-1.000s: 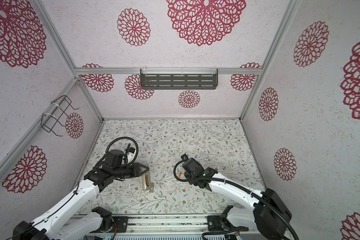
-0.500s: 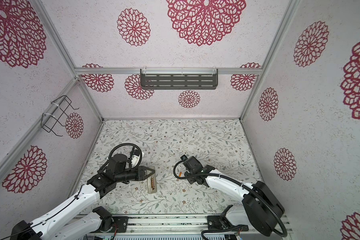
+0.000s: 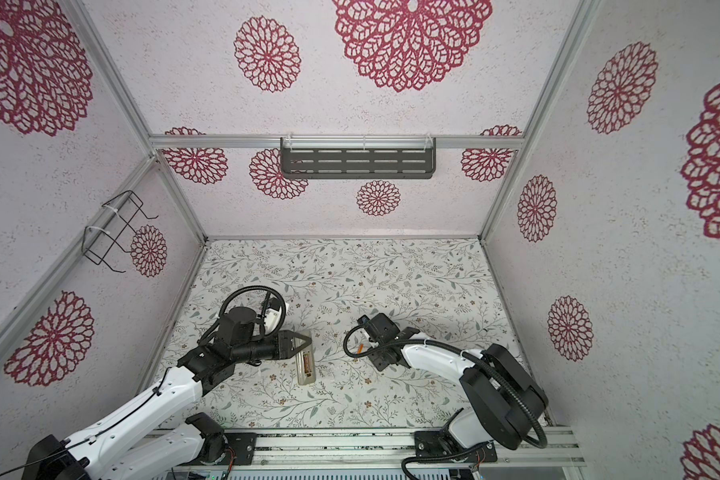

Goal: Load the batteries into the remote control
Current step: 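Move the open right gripper over the two orange batteries, then close the right gripper on the nearer orange battery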

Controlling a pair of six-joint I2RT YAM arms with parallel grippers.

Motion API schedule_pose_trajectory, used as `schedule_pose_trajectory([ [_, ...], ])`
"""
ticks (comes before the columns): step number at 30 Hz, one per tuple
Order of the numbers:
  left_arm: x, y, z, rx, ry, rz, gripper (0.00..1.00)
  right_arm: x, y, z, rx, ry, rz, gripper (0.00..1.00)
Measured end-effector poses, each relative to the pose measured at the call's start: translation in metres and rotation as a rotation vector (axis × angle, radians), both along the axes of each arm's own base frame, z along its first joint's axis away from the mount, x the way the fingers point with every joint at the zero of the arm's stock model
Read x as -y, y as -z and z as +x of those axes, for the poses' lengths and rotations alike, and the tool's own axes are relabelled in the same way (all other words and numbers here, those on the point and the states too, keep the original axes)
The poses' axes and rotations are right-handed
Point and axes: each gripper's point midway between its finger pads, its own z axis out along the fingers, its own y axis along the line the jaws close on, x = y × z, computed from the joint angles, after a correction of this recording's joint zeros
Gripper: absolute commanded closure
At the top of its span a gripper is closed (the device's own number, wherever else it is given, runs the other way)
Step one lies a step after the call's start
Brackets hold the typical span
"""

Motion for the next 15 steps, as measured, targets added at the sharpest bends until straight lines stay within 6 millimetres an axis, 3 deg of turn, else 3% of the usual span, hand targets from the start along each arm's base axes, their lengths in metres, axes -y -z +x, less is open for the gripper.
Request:
schedule_pose_trajectory([
  [8, -0.0001, 0.0011, 0.0006, -0.001, -0.002, 0.003, 1.0, -0.0036, 0.0071, 0.0038, -0.025, -0.019, -0.03, 0.67],
  [15, 0.0, 0.003, 0.0012, -0.006, -0.003, 0.007, 1.0, -0.0017, 0.0097, 0.0043, -0.04, -0.023, -0.054, 0.8],
])
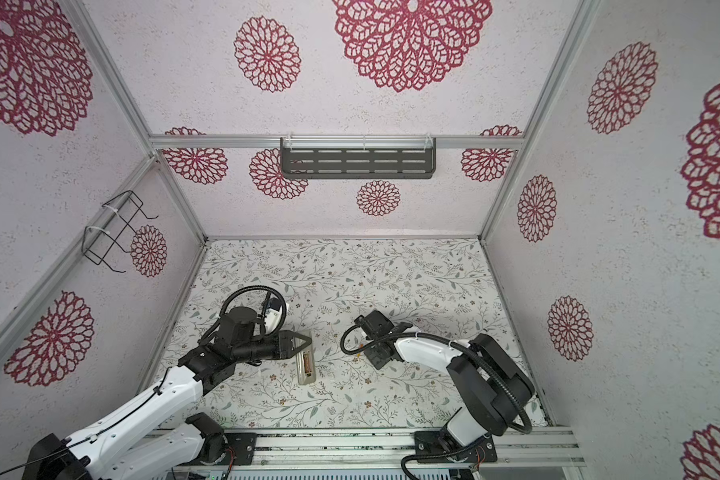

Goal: Load the batteries into the remote control
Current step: 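Close the right gripper on the nearer orange battery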

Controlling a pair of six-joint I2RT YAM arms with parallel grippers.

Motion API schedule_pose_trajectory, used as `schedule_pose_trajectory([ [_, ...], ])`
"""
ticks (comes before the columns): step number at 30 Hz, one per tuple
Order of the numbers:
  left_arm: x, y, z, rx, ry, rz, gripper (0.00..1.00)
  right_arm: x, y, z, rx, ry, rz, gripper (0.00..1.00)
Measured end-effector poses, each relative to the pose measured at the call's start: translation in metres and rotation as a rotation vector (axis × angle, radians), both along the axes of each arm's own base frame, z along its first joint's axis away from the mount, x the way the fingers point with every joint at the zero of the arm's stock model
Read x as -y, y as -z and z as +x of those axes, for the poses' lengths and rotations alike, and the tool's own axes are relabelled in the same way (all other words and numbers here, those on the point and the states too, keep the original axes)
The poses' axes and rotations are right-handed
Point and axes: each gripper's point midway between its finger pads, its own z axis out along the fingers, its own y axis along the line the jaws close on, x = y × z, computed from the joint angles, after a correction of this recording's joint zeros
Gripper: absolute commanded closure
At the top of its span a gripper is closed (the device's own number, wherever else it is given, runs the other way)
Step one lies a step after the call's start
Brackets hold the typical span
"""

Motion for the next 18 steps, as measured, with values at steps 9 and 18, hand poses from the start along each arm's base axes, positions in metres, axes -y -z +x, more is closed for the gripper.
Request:
schedule_pose_trajectory([
  [9, -0.0002, 0.0057, 0.0021, -0.009, -0.005, 0.015, 1.0, 0.0003, 0.0006, 0.0008, -0.002, -0.003, -0.008, 0.87],
  [18, 0.0005, 0.0024, 0.0045, 0.007, -0.009, 0.007, 1.0, -0.0018, -0.0027, 0.0013, 0.0, -0.008, 0.001, 0.94],
])
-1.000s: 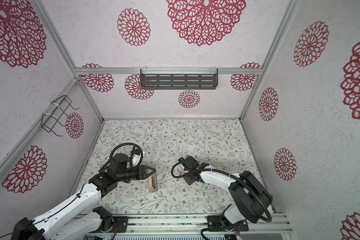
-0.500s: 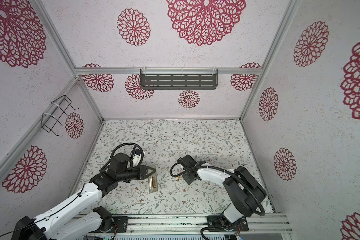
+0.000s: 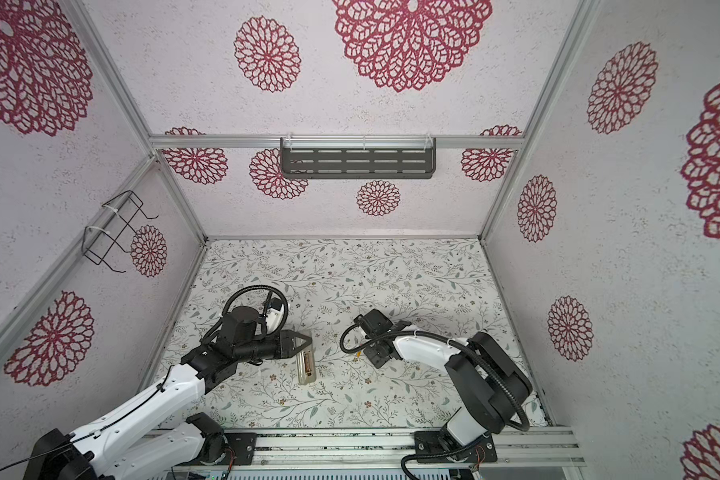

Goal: Load the batteries into the remote control
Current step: 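Close the right gripper on the nearer orange battery, then lift the orange battery and carry it toward the remote with the right gripper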

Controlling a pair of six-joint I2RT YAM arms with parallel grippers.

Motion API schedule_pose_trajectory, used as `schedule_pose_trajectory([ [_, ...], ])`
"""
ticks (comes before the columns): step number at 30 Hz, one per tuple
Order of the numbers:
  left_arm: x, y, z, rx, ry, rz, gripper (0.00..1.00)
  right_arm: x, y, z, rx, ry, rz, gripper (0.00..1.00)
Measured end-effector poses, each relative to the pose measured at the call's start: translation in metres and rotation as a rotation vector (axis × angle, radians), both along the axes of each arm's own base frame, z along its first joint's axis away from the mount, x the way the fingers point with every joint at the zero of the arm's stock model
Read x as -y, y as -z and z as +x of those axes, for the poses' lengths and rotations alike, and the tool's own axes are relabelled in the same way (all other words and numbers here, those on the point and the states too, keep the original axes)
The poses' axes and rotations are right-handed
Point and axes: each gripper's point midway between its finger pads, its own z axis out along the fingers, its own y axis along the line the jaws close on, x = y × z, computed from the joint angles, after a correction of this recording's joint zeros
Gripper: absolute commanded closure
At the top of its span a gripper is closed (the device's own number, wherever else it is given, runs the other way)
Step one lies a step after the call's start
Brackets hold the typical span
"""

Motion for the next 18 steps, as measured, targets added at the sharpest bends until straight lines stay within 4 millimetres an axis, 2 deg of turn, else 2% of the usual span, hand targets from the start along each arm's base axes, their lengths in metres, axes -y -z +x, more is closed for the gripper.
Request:
schedule_pose_trajectory([
  [8, 0.002, -0.005, -0.001, 0.044, 0.008, -0.046, 1.0, -0.008, -0.032, 0.001, 0.065, 0.001, 0.105, 0.96],
  [18, 0.004, -0.016, -0.003, 0.085, 0.014, -0.1, 1.0, -0.007, -0.04, -0.009, 0.081, 0.0, 0.17, 0.99],
])
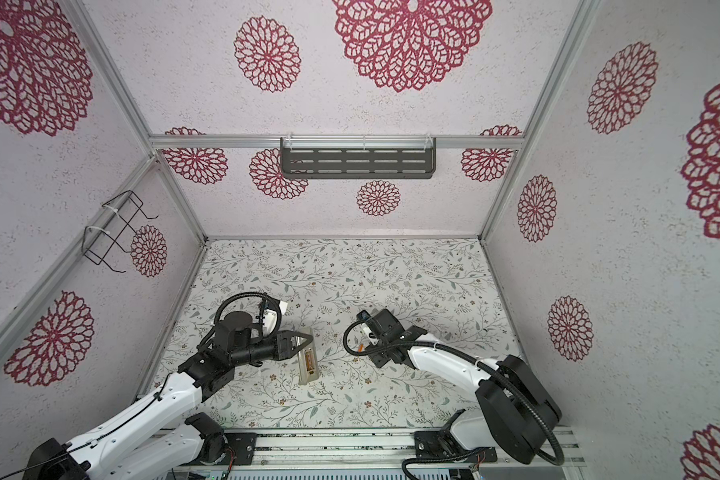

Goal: Load the batteries into the remote control
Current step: 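Lift the orange battery and carry it toward the remote with the right gripper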

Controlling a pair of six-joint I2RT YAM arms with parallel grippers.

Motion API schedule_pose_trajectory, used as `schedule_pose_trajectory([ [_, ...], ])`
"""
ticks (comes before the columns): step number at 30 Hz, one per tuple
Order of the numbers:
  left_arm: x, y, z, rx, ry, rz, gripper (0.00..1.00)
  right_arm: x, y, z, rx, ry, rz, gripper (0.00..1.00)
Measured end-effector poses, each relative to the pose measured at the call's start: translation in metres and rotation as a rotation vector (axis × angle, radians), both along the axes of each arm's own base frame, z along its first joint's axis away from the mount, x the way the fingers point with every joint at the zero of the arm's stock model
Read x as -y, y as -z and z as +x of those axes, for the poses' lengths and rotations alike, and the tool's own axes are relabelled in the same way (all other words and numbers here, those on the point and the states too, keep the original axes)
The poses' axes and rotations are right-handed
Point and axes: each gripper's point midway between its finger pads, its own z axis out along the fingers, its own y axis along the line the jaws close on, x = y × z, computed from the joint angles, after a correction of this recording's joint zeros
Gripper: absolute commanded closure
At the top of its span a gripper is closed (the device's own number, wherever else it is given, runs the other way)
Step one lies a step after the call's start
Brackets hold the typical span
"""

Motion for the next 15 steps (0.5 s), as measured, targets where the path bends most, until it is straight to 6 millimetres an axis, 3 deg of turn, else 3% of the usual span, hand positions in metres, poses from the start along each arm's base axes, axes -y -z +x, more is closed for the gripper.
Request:
schedule_pose_trajectory([
  [7, 0.001, -0.002, 0.001, 0.002, -0.005, -0.013, 1.0, -0.014, -0.04, 0.0, 0.104, -0.02, 0.126, 1.0],
  [15, -0.001, 0.0, 0.003, -0.013, -0.03, -0.024, 1.0, -0.045, -0.091, -0.014, 0.236, -0.113, 0.307, 1.0],
])
